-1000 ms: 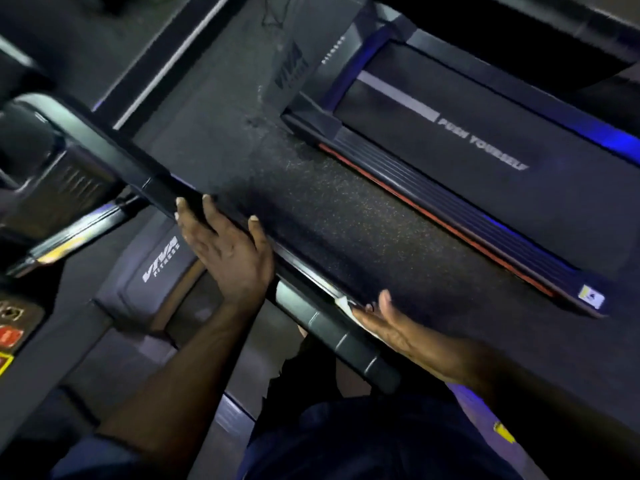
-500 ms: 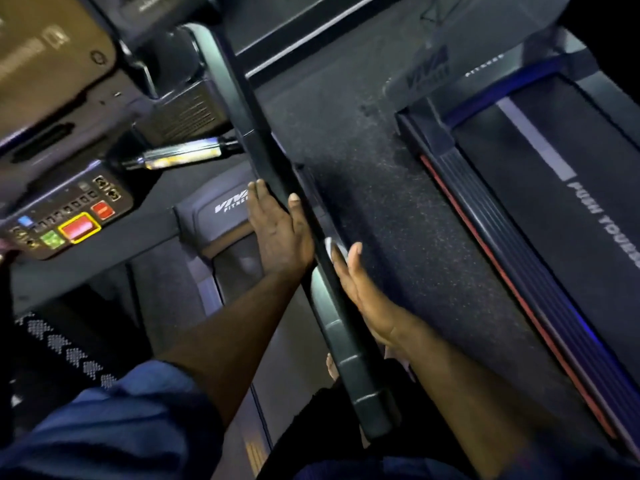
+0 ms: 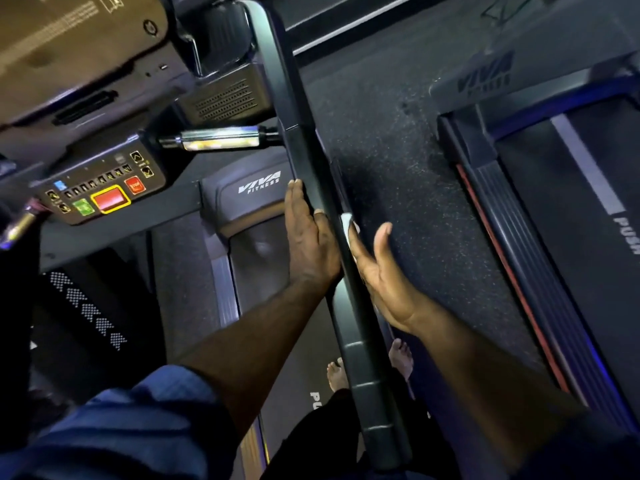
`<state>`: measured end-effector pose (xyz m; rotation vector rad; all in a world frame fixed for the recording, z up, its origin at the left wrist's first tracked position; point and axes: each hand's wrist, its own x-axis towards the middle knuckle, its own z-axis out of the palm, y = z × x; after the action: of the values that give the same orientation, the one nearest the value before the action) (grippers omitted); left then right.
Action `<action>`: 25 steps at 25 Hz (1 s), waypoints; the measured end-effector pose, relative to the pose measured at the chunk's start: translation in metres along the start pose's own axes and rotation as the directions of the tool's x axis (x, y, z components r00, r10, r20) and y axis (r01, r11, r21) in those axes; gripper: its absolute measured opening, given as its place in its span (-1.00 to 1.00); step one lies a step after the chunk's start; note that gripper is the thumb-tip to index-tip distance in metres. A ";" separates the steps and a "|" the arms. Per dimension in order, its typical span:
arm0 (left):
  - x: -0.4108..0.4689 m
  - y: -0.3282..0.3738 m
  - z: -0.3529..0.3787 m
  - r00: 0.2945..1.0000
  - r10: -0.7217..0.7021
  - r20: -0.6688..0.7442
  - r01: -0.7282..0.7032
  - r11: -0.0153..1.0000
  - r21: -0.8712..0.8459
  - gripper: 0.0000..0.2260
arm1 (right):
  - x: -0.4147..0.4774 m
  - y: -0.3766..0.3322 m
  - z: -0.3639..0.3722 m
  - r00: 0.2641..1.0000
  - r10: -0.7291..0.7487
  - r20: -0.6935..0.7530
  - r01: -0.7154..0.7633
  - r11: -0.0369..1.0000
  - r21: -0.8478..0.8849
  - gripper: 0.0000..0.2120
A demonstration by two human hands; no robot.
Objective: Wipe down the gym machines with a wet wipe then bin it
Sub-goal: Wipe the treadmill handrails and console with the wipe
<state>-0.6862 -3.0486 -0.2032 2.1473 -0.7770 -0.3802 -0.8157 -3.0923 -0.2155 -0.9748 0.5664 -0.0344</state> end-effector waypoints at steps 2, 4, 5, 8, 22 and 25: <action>0.001 -0.001 0.000 1.000 0.017 -0.017 -0.017 1.000 0.005 -0.46 | 0.007 0.000 -0.005 0.999 -0.015 0.038 0.015 1.000 0.009 -0.02; 0.002 -0.001 0.001 1.000 0.028 -0.011 -0.028 1.000 0.011 -0.46 | 0.033 -0.019 -0.006 0.999 0.026 0.027 -0.026 0.999 0.028 0.08; 0.002 -0.002 0.002 1.000 0.027 -0.008 -0.026 1.000 0.015 -0.46 | 0.046 -0.031 -0.006 1.000 0.014 0.016 -0.014 1.000 0.024 0.08; 0.001 -0.003 0.001 1.000 0.028 0.007 -0.029 0.999 0.039 -0.46 | 0.056 -0.041 -0.005 0.998 -0.055 0.032 0.055 0.998 0.002 -0.03; 0.005 -0.006 0.001 1.000 -0.013 -0.014 0.012 1.000 -0.027 -0.46 | 0.111 -0.088 0.007 0.987 -0.125 -0.099 0.114 0.987 -0.113 -0.25; 0.001 0.001 0.001 0.999 -0.037 -0.025 0.032 0.985 -0.168 -0.48 | 0.108 -0.090 0.017 0.976 -0.188 -0.105 0.142 0.928 -0.345 -0.23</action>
<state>-0.6863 -3.0496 -0.2031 2.0060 -0.6687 -0.4178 -0.6960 -3.1604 -0.1849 -1.3605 0.6264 -0.1609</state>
